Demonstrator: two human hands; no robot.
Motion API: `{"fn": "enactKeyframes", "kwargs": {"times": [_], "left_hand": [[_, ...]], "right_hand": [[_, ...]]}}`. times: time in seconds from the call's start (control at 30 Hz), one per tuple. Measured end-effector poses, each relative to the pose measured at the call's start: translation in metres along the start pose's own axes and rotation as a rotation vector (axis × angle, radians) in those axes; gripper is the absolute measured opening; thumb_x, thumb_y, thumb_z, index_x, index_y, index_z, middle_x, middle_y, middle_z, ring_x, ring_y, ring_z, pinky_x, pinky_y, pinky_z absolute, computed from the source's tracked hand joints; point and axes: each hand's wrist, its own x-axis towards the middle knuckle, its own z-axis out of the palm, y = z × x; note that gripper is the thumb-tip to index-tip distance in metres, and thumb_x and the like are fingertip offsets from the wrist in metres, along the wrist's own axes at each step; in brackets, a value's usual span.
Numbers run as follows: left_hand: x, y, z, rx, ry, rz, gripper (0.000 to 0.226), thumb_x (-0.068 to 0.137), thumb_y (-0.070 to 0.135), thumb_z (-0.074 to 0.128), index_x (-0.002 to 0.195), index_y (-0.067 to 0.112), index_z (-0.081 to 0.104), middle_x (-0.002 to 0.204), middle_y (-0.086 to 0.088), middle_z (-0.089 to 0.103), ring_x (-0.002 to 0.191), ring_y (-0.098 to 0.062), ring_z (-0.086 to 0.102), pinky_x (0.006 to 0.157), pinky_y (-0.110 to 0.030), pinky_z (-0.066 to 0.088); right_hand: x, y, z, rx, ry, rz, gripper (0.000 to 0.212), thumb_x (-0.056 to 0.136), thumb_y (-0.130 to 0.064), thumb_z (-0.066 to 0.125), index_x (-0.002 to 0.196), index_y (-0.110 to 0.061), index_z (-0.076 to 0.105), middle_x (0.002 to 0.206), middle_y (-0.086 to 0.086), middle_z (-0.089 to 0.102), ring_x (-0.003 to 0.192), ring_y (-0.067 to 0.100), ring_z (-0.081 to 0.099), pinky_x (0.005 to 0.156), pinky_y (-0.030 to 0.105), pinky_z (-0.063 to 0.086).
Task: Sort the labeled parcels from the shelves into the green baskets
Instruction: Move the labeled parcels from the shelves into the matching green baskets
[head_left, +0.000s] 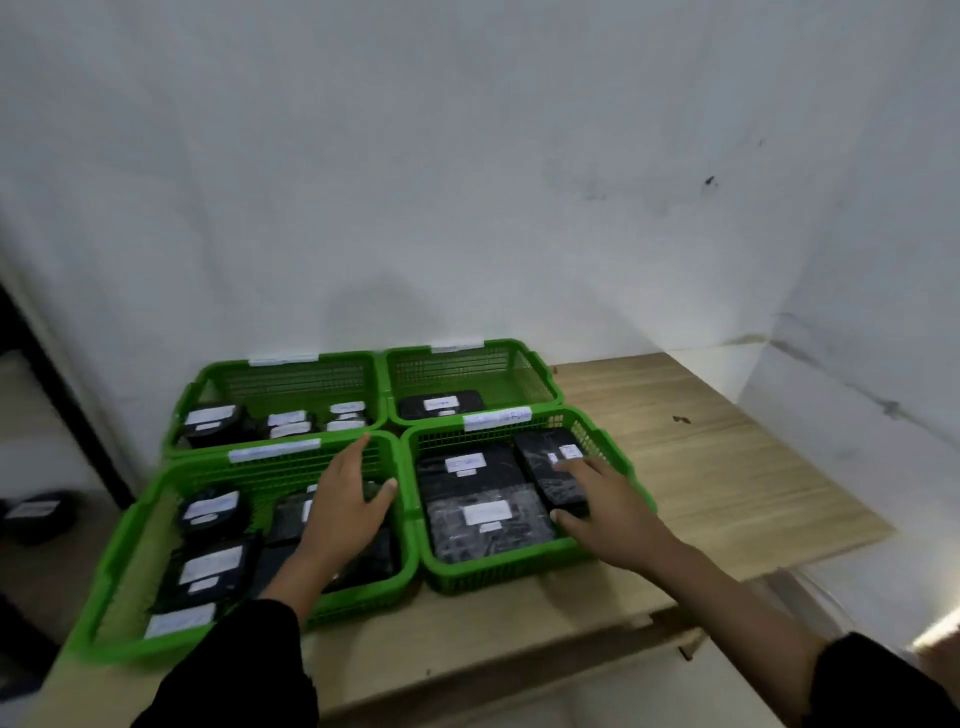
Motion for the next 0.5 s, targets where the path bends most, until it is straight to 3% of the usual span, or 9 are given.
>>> {"fn": "enactKeyframes", "kwargs": {"times": [0.23,0.33,0.5], "left_hand": [[-0.112,-0.053,-0.121,0.035,0.078,-0.106,0.065,0.089,0.029,0.059,0.143,0.008,0.030,0.149,-0.008,0.035,0.137,-0.022,0.033,0.111,-0.030,0.026],[-0.161,-0.086,-0.178,0.063,0.117,-0.157,0.068,0.084,0.043,0.057,0.138,0.007,0.037,0.141,-0.009,0.045,0.132,-0.023,0.041,0.108,-0.031,0.031],[-0.211,-0.137,-0.250,0.113,0.226,-0.286,0.059,0.090,0.026,0.057,0.141,0.008,0.033,0.145,-0.008,0.040,0.134,-0.020,0.037,0.105,-0.026,0.029]], "right_hand": [[-0.033,-0.142,0.050,0.110,-0.048,-0.182,0.054,0.088,-0.033,0.061,0.137,-0.023,0.041,0.136,0.000,0.041,0.124,0.019,0.045,0.098,0.029,0.037],[-0.046,-0.203,0.074,0.141,-0.097,-0.278,0.053,0.089,-0.034,0.060,0.137,-0.025,0.040,0.138,-0.001,0.040,0.125,0.017,0.043,0.099,0.027,0.036],[-0.050,-0.285,0.102,0.183,-0.171,-0.427,0.052,0.090,-0.036,0.060,0.137,-0.025,0.040,0.139,-0.002,0.039,0.128,0.016,0.040,0.103,0.028,0.036]]}}
